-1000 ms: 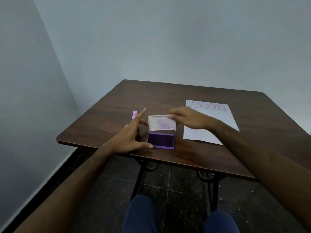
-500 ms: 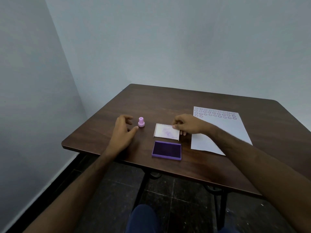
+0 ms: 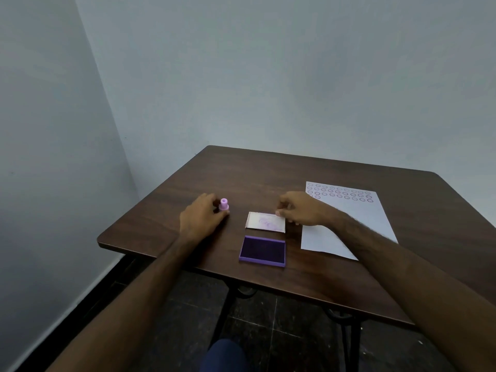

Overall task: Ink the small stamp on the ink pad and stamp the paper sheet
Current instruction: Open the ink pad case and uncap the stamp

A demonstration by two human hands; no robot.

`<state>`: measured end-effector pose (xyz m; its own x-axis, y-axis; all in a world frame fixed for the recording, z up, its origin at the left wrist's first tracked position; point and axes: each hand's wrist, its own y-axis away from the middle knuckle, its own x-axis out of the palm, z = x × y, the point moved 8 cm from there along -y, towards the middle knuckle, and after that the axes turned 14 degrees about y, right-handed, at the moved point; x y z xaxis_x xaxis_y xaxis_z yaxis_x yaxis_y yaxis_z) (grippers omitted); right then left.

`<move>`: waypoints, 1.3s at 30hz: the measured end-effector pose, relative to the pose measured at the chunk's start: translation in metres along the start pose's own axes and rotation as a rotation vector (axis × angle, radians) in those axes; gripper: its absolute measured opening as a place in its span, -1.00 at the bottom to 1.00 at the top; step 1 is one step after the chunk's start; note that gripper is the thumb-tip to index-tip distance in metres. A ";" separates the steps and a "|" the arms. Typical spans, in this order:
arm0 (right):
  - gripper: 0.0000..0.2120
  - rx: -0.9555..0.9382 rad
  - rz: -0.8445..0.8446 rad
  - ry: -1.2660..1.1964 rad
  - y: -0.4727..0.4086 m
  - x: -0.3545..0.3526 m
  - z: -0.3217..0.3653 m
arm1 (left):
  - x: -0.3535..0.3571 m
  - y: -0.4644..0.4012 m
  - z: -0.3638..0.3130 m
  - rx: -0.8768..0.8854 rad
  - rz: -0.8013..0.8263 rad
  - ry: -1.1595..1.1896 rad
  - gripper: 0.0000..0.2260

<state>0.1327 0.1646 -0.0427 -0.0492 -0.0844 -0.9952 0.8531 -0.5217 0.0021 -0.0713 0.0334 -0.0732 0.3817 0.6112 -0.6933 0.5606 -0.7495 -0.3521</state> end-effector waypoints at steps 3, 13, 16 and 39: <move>-0.80 -0.014 -0.135 -0.072 0.005 -0.014 0.003 | -0.004 0.006 -0.013 0.054 -0.034 0.143 -0.64; -0.64 -0.036 -0.290 -0.738 0.035 -0.026 0.030 | 0.004 0.027 -0.100 0.424 -0.053 0.391 -0.72; -0.75 -0.018 -0.369 -0.791 0.036 -0.025 0.023 | 0.005 0.028 -0.107 0.421 -0.067 0.392 -0.75; -0.89 -0.040 -0.337 -0.848 0.027 -0.012 0.020 | 0.003 0.027 -0.090 0.338 0.026 0.448 -0.74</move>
<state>0.1458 0.1349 -0.0288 -0.6510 -0.5365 -0.5369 0.7407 -0.6036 -0.2950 0.0109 0.0379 -0.0280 0.7085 0.5844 -0.3957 0.3080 -0.7605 -0.5716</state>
